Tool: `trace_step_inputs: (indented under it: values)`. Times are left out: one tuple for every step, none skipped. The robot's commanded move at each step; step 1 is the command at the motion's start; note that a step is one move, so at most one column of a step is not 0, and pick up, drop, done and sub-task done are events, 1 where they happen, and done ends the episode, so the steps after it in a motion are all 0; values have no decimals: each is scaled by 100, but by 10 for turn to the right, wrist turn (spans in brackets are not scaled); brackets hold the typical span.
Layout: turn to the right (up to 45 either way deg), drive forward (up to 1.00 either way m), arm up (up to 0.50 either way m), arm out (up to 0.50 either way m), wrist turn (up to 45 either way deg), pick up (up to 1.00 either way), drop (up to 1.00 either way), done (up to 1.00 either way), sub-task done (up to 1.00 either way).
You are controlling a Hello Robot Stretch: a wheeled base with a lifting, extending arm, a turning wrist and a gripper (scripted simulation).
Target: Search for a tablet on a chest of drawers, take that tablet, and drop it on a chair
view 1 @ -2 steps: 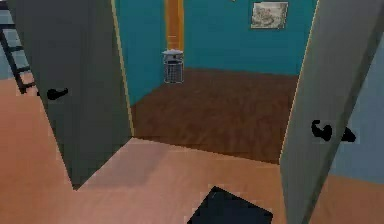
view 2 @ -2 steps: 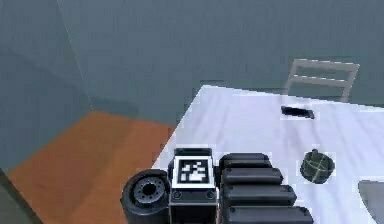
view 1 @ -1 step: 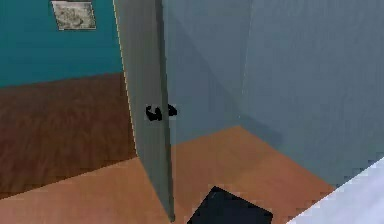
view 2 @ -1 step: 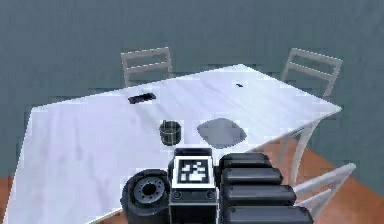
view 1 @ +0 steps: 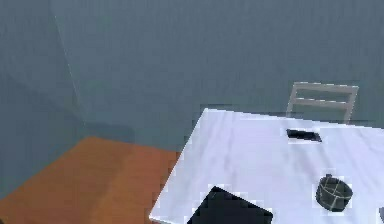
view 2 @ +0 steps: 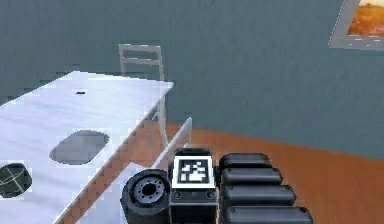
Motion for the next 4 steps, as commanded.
trace_step_inputs:
  values:
    - [450, 0, 0, 0, 0, 0, 0, 0, 0]
    - [300, 0, 0, 0, 0, 0, 0, 0, 0]
    - [30, 0, 0, 0, 0, 0, 0, 0, 0]
    - [-450, 0, 0, 0, 0, 0, 0, 0, 0]
